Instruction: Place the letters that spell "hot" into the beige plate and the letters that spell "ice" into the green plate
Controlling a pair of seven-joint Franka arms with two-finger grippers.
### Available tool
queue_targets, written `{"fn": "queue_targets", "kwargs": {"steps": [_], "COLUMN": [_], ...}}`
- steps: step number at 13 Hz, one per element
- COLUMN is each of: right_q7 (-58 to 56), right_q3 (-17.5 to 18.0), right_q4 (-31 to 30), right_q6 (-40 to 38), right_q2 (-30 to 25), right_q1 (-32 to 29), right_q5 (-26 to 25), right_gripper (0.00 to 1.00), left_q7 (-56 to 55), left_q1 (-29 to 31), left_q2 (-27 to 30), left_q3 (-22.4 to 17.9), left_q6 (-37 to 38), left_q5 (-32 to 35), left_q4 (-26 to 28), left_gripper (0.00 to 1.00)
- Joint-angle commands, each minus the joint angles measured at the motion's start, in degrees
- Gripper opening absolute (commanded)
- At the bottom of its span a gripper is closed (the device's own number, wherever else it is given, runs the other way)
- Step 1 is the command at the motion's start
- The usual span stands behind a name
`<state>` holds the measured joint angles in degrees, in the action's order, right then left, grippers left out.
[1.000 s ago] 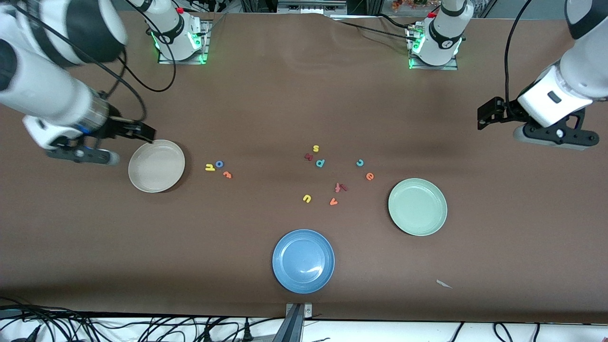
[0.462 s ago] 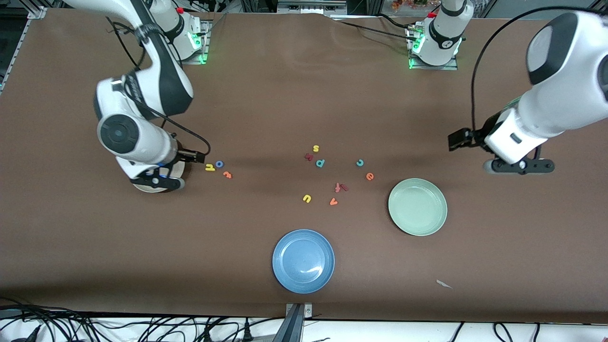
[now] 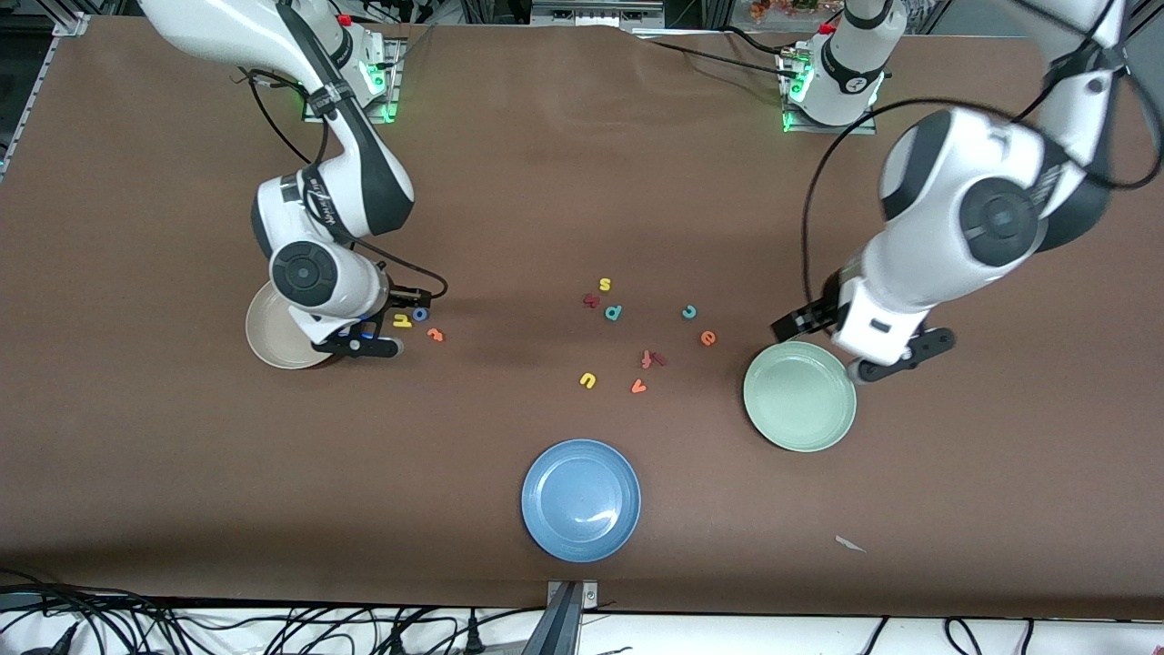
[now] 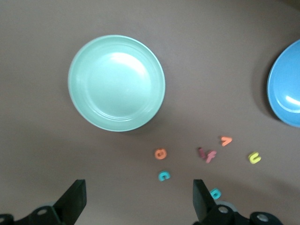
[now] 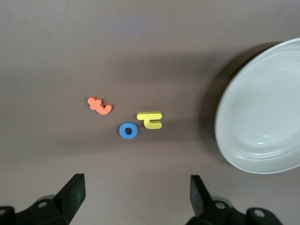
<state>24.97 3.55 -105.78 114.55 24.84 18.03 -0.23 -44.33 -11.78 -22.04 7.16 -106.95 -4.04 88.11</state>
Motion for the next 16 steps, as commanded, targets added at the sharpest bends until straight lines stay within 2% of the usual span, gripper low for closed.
{"fn": "queue_targets", "kwargs": {"steps": [1,3,4,5,7,10,11,13,16], "right_q7": [0.4,0.4,0.3,0.3,0.5,0.6,0.7,2.2,2.9], "right_q3": [0.5,0.5,0.5,0.5,0.5,0.6,0.6,0.6,0.8], "right_q4": [-4.2,-8.7,-10.7,-11.7,-12.1,-12.7,-12.9,-12.9,-13.0], "right_q6": [4.2,10.4,13.3,14.9,15.5,18.5,20.1,21.1,21.9], "right_q2": [-0.8,-0.9,-0.9,-0.8,-0.6,0.4,1.2,1.6,2.4], "right_q1": [-0.3,-0.3,-0.3,-0.3,-0.3,-0.3,-0.3,-0.3,0.4], "right_q5": [0.8,0.8,0.8,0.8,0.8,0.8,0.8,0.8,0.8], "right_gripper": [0.98,0.91,0.82,0.72,0.72,0.72,0.71,0.62,0.62], "left_q7": [-9.4,-17.2,-21.4,-24.7,-27.8,-34.7,-35.5,-36.3,-37.4], "left_q1": [-4.1,-8.4,-10.3,-10.7,-10.9,-11.3,-11.6,-12.5,-13.3], "left_q2": [-6.4,-10.5,-11.7,-13.0,-14.9,-17.7,-18.2,-19.5,-20.9], "left_q3": [-0.5,-0.6,-0.7,-0.7,-0.7,-0.6,-0.6,-0.6,-0.7], "left_q6": [-5.4,-10.4,-12.4,-13.3,-13.7,-15.6,-17.1,-20.6,-21.0], "left_q5": [-0.5,-0.2,-0.1,-0.1,-0.3,-0.1,-0.2,-0.6,-0.1], "left_q4": [-1.9,-1.9,-1.9,-1.9,-1.8,-1.9,-1.8,-1.7,-1.8], "left_gripper": [1.0,0.99,0.99,0.94,0.83,0.57,0.52,0.5,0.48]}}
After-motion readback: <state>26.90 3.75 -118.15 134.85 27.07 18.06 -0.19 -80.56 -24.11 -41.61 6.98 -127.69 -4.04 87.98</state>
